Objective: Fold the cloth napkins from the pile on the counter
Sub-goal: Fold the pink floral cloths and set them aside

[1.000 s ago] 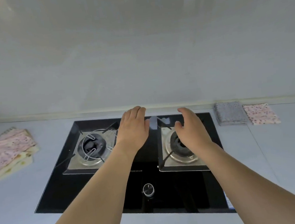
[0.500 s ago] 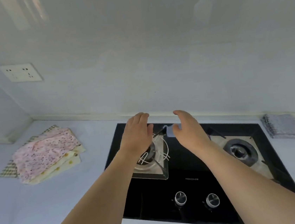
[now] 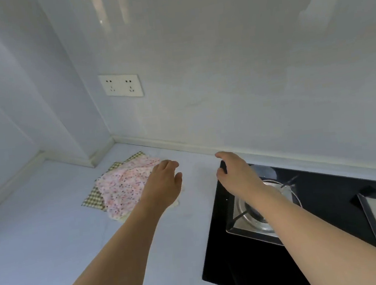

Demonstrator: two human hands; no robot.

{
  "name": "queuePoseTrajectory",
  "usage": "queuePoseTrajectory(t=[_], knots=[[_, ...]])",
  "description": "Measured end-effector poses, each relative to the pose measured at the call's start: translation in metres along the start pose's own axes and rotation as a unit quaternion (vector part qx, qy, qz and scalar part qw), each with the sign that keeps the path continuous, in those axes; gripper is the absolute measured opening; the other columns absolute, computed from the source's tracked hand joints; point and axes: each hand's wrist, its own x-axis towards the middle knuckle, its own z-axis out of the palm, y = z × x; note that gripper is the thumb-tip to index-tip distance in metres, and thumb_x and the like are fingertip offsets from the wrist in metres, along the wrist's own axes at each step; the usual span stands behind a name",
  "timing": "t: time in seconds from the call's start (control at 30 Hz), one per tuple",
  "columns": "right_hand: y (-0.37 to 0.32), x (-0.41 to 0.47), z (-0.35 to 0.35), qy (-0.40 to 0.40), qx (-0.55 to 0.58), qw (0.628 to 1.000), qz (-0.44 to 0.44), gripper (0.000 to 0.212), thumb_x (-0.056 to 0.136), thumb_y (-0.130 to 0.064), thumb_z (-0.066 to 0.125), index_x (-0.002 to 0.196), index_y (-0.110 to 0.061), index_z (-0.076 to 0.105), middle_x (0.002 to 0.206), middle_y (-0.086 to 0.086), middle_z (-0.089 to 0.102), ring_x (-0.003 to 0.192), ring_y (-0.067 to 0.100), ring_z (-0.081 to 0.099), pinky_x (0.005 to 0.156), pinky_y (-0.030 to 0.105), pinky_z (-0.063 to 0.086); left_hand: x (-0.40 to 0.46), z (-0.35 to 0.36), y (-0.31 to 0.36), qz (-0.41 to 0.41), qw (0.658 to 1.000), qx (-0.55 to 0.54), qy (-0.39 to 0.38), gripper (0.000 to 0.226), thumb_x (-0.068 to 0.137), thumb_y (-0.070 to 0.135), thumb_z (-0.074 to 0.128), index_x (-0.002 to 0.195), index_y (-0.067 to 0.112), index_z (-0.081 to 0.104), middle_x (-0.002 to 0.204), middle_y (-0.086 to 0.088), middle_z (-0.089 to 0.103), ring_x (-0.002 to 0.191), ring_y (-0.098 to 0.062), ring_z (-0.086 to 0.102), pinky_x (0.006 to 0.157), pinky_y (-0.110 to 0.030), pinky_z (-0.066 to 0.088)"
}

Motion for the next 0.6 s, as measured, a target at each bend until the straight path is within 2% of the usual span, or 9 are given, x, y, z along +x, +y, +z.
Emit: queuePoseTrajectory(t=[0.17,0.23,0.33,0.47,0.53,0.6], knots=[[-0.050,0.057,0.077,-0.050,-0.039,0.998,-0.024,0.046,0.098,-0.016,0.043,0.144,-0.017,0.040,0.150,0.000,0.038,0.134,0.017,0.040,0.110,0.028,0.031,0.021,-0.012,-0.108,-0.027,0.999,-0.002,-0.040,0.037,0.100,0.022,0.043,0.136,0.016,0.051,0.141,-0.002,0.048,0.130,-0.022,0.044,0.105,-0.033,0.036],[-0.055,0.083,0.110,-0.089,-0.063,0.993,-0.034,0.042,0.098,-0.017,0.042,0.140,-0.018,0.045,0.145,0.000,0.044,0.128,0.018,0.045,0.106,0.029,0.036,0.029,-0.006,-0.145,-0.045,0.998,-0.017,-0.046,0.034,0.099,0.018,0.044,0.131,0.018,0.056,0.134,0.000,0.055,0.120,-0.020,0.052,0.099,-0.033,0.044],[-0.050,0.123,0.156,-0.152,-0.104,0.981,-0.058,0.037,0.098,-0.017,0.043,0.134,-0.020,0.051,0.139,0.001,0.050,0.122,0.019,0.049,0.102,0.030,0.040,0.040,0.015,-0.185,-0.050,0.997,-0.038,-0.038,0.028,0.099,0.016,0.045,0.120,0.020,0.064,0.115,0.004,0.064,0.096,-0.013,0.059,0.081,-0.027,0.049],[-0.029,0.166,0.200,-0.169,-0.162,0.966,-0.109,0.039,0.094,-0.022,0.051,0.132,-0.022,0.053,0.138,-0.001,0.049,0.124,0.018,0.046,0.103,0.030,0.038,0.052,0.055,-0.214,-0.004,0.997,-0.061,-0.043,0.018,0.097,0.024,0.051,0.108,0.027,0.065,0.099,0.014,0.065,0.079,-0.001,0.059,0.071,-0.023,0.053],[-0.010,0.179,0.222,-0.184,-0.175,0.958,-0.134,0.043,0.088,-0.025,0.057,0.131,-0.025,0.053,0.135,-0.004,0.050,0.123,0.016,0.046,0.102,0.031,0.039,0.057,0.080,-0.227,0.016,0.997,-0.052,-0.055,0.012,0.093,0.032,0.058,0.101,0.028,0.065,0.093,0.016,0.062,0.079,-0.004,0.058,0.070,-0.023,0.051],[0.009,0.186,0.237,-0.183,-0.187,0.953,-0.154,0.046,0.084,-0.025,0.061,0.129,-0.024,0.054,0.130,-0.004,0.052,0.120,0.015,0.047,0.100,0.031,0.040,0.059,0.099,-0.238,0.042,0.997,-0.032,-0.056,0.016,0.085,0.044,0.064,0.094,0.030,0.064,0.090,0.015,0.057,0.078,-0.005,0.055,0.069,-0.026,0.051]])
